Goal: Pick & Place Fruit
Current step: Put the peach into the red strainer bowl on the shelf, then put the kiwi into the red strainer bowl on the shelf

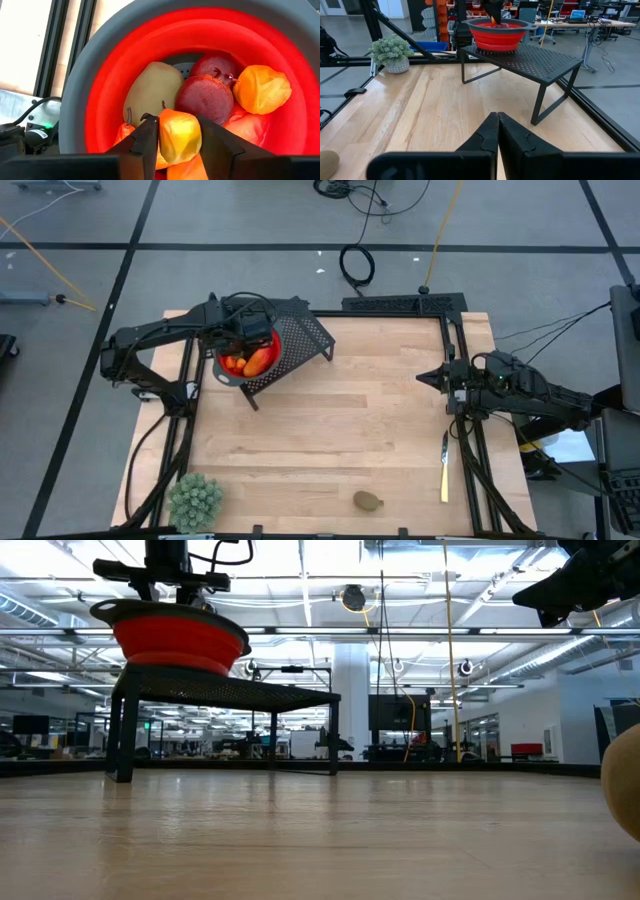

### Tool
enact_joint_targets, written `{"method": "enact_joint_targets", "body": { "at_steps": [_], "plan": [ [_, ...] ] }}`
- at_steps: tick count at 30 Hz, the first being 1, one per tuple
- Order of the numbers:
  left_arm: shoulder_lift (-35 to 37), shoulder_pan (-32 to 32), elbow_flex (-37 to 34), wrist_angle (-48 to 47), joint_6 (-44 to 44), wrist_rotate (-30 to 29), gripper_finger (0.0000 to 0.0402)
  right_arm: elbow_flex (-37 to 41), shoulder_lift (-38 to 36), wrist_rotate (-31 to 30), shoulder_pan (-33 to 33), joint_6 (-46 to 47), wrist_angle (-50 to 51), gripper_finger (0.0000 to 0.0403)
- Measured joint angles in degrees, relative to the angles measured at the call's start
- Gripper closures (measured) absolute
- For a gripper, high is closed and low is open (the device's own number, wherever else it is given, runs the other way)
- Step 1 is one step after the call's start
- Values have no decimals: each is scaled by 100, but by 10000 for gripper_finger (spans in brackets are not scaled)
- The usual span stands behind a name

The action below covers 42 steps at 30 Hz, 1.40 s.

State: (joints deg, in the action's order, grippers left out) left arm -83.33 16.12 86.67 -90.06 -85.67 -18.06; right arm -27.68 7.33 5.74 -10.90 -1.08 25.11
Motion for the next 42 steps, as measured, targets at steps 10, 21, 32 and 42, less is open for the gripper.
{"method": "enact_joint_targets", "body": {
  "at_steps": [10,21,32,42],
  "plan": [
    [0,0,2,2,255,0,220,0,0,0,0,0,-1,403],
    [122,-634,673,500,663,-482,256,0,2,2,-2,3,-47,403],
    [-40,-1738,673,1979,1167,-563,358,0,2,16,0,44,-59,403],
    [-494,-2581,673,4732,3067,-533,399,0,3,30,-2,42,-83,403]
  ]
}}
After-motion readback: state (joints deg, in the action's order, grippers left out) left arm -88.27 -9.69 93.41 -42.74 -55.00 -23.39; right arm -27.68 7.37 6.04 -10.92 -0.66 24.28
